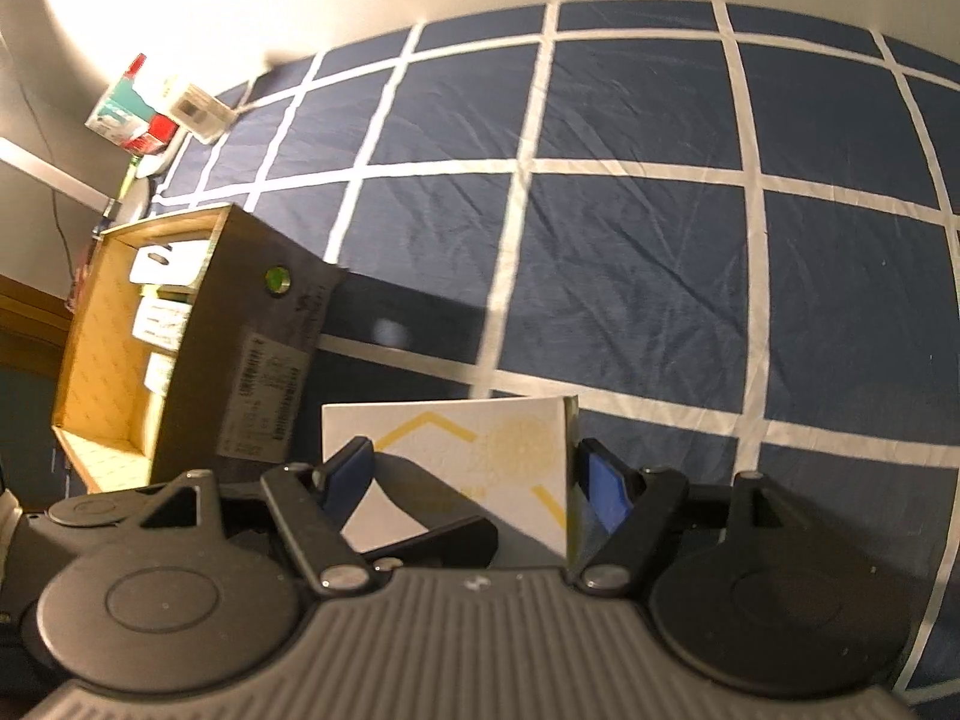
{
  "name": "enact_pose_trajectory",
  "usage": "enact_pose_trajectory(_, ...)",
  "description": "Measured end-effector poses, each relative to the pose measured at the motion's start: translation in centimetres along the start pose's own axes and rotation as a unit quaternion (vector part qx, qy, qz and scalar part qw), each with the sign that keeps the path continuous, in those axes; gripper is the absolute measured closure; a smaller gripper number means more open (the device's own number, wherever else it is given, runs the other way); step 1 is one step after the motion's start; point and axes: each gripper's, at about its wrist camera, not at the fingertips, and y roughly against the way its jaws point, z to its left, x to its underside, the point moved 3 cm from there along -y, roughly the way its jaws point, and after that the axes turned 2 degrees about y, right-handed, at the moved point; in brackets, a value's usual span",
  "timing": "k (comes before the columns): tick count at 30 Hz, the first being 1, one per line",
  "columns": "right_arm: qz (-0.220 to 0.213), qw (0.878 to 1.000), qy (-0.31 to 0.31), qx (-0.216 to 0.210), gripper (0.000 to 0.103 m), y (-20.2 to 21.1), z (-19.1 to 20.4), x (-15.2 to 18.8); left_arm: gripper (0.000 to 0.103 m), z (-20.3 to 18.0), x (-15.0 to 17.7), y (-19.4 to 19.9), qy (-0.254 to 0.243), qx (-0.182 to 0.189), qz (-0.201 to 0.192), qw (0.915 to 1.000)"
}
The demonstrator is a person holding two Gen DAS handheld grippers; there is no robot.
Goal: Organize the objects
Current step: 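Carry the small card box with the right gripper over the cardboard box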
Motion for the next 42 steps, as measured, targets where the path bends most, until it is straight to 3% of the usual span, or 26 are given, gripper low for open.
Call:
enact_pose_trajectory(12, -0.042, 0.999, -0.019, 0.004, 0.03, 2.1, 6.2, 1.2, 0.032, 3.0, 0.3, 5.3, -0.039, 0.001, -0.016, 0.9991)
enact_pose_trajectory(22, -0.075, 0.996, -0.049, 0.016, 0.03, 1.8, 13.1, 0.6, 0.032, 8.3, -1.4, 9.3, -0.077, 0.01, -0.021, 0.9968)
enact_pose_trajectory(34, -0.091, 0.992, -0.083, 0.02, 0.03, -2.3, 22.3, 0.5, 0.032, 17.4, -2.8, 12.6, -0.107, 0.011, -0.01, 0.9941)
enact_pose_trajectory(42, -0.063, 0.994, -0.084, 0.016, 0.03, -7.1, 27.4, 0.7, 0.032, 23.9, -2.5, 12.3, -0.088, 0.008, 0.012, 0.996)
